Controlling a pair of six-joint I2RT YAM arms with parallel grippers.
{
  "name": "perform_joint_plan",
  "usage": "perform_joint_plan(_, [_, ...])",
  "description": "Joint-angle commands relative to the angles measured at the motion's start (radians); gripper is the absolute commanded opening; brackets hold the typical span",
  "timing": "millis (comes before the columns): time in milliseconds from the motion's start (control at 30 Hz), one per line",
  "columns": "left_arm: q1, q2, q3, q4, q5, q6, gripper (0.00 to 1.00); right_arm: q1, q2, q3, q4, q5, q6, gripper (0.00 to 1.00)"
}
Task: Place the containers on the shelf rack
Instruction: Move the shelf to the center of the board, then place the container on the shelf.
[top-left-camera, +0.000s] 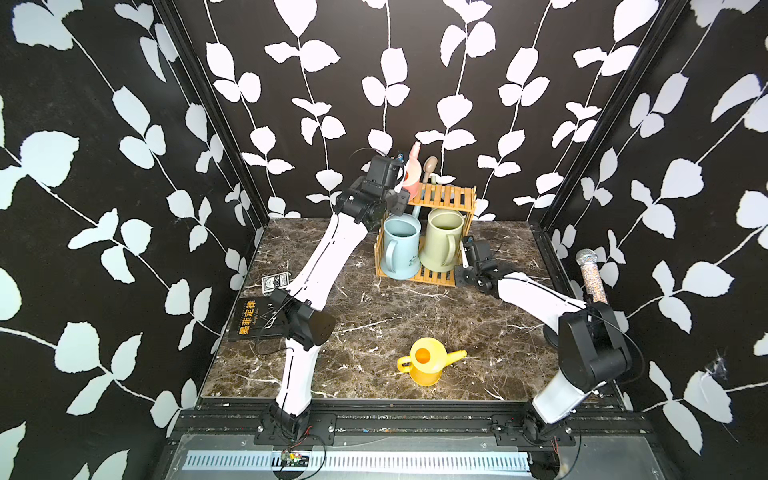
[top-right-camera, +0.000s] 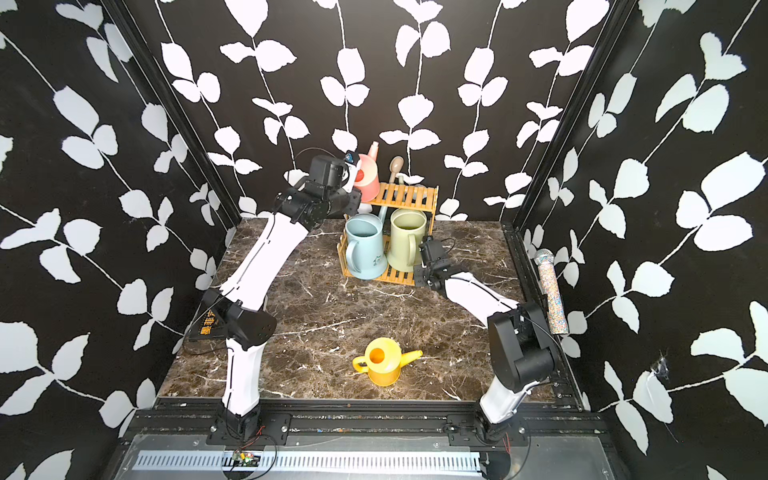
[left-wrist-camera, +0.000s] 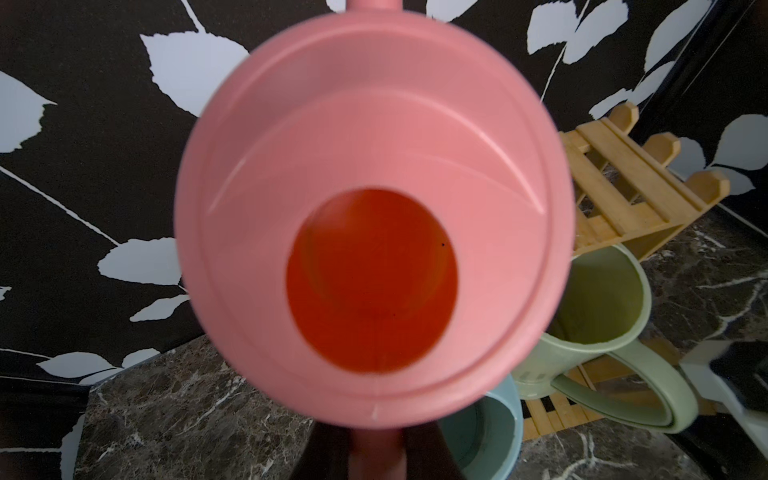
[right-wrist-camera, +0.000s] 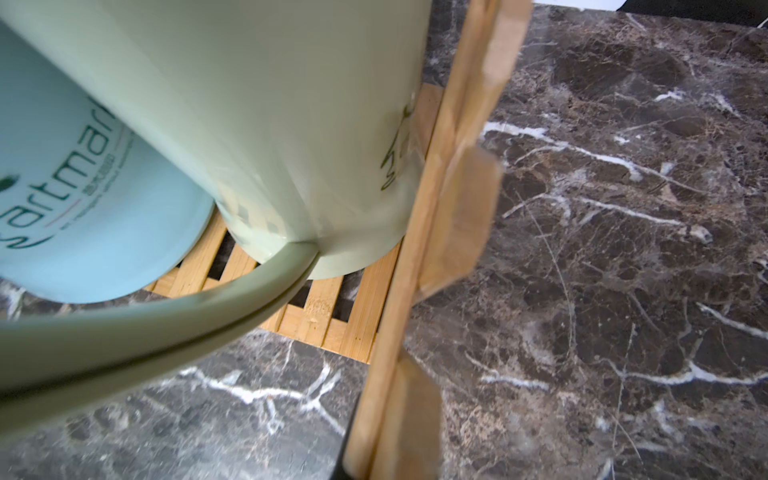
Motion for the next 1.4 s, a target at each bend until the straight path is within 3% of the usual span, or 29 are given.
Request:
perform_joint_plan(0, [0.002,-0.15,-0.059,-0.005,0.025,-0.066,0.0,0.045,-0.103,-0.034,-0.047,-0.002,0.017,0.0])
perform_joint_plan(167, [0.041,-0.267,-0.211,-0.007,0.134,-0.19,0.0,0.119,-0.173,-0.083,-0.08,0.036,0.027,0.0])
perform_joint_plan(367, [0.051,-0.236,-0.077,-0.17,0.22,-0.148,0.0,0.161,-0.22,-0.133,-0.072,0.033,0.02,0.0])
perform_joint_plan(500, [0.049,-0.207,-0.066,-0.221,0.214,-0.091,0.0,0.164,-0.229,-0.161,-0.04,0.03,-0.014,0.0])
perform_joint_plan(800, [0.044,-0.129,0.046,-0.184,0.158,-0.057,0.0,0.162,-0.24,-0.174,-0.061,0.002,-0.033,0.0])
perform_joint_plan(900, [0.044,-0.081,0.088,-0.181,0.153,-0.037,0.0,0.163,-0.266,-0.182,-0.077,-0.012,-0.017,0.13])
perform_joint_plan(1233, [0.05,0.004,0.141,-0.157,0.149,-0.029,0.0,0.163,-0.354,-0.215,-0.116,-0.035,-0.012,0.35])
perform_joint_plan(1367, [0.05,0.025,0.153,-0.142,0.145,-0.025,0.15,0.162,-0.38,-0.229,-0.113,-0.041,-0.012,0.43])
